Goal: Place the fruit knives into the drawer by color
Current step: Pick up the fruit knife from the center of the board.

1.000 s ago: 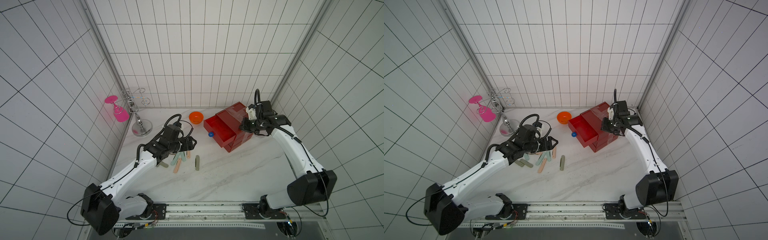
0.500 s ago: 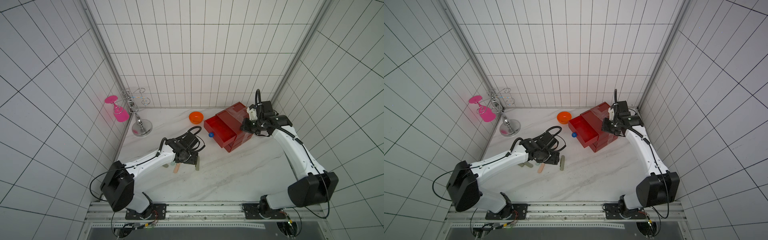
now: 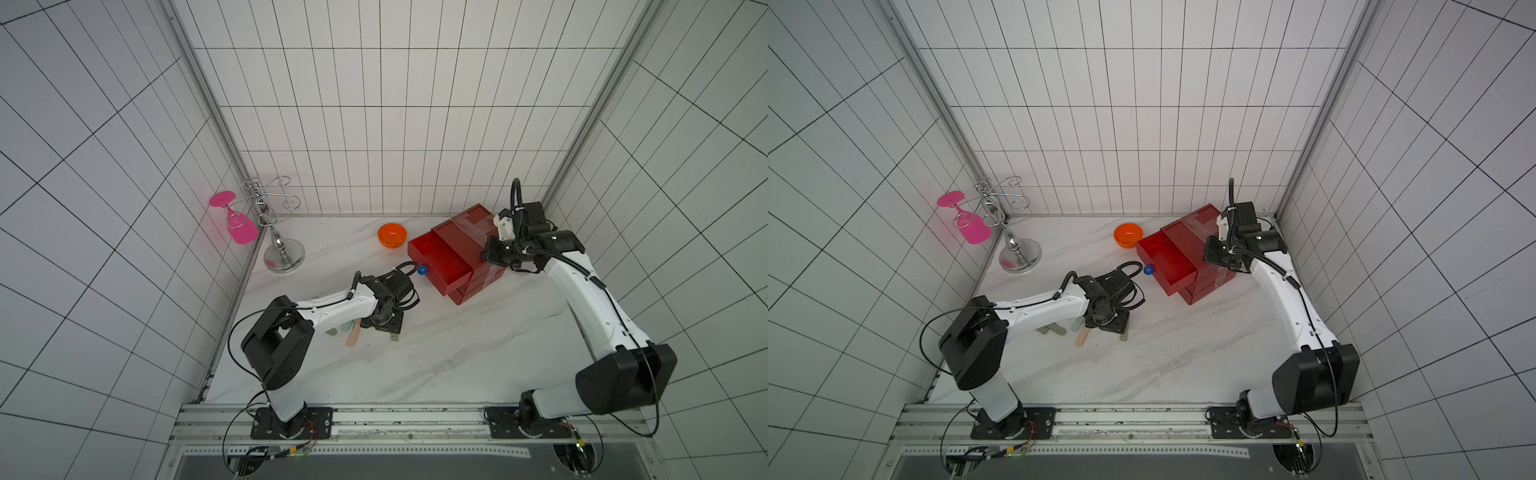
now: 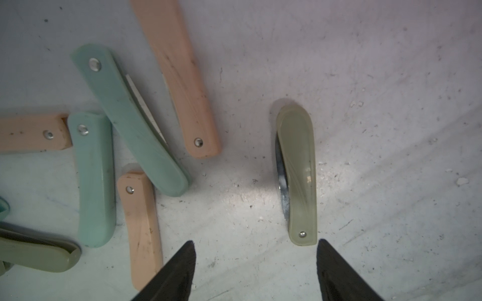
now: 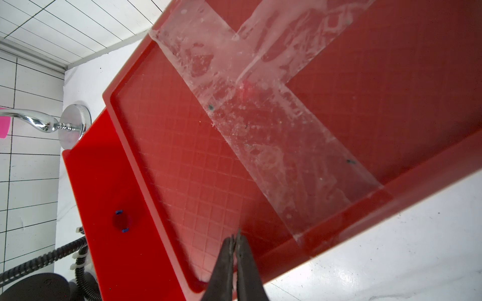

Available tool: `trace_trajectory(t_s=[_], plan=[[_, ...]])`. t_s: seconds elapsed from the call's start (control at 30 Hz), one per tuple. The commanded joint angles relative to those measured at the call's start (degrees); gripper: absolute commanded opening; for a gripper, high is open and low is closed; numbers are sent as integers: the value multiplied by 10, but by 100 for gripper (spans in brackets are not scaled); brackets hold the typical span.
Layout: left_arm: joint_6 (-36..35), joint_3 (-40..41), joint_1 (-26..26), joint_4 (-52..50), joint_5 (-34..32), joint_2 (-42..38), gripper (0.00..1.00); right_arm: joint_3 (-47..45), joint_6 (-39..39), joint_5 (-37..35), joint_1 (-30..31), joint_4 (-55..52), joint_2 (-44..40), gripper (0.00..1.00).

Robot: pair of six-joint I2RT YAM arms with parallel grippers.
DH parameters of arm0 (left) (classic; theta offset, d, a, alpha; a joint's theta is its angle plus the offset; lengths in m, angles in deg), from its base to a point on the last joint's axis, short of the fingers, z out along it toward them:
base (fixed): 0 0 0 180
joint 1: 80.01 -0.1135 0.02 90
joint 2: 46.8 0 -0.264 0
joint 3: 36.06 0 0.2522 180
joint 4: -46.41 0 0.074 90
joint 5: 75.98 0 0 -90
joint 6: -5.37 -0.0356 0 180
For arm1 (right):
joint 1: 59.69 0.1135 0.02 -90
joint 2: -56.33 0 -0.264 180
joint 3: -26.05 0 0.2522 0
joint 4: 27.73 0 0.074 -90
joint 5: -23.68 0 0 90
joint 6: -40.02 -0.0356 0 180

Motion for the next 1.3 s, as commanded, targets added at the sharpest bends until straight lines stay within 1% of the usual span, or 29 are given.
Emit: trace_trajectory(t_s=[0.0,0.13,0.33,0.57,1.03,1.2,1.27], plan=[[-3,-24,4,20,-5,24,73,-34,-2,-14,-5,-52,-2,9],[-14,-33,4,27,1,45,70,-37,-3,-13,-5,-52,-5,9],[-25,-51,4,31,7,68,69,-42,-5,-7,-6,-49,-9,9],[-28,-50,4,35,16,75,68,-46,-7,-6,-6,-47,-12,9],[-38,-51,5,22,22,107,59,-58,-10,-6,-6,-40,-15,9],[-36,-53,5,11,14,114,47,-59,-10,-5,-8,-40,-18,9],[-35,-50,5,6,7,115,44,-60,-10,-5,-8,-40,-18,9]])
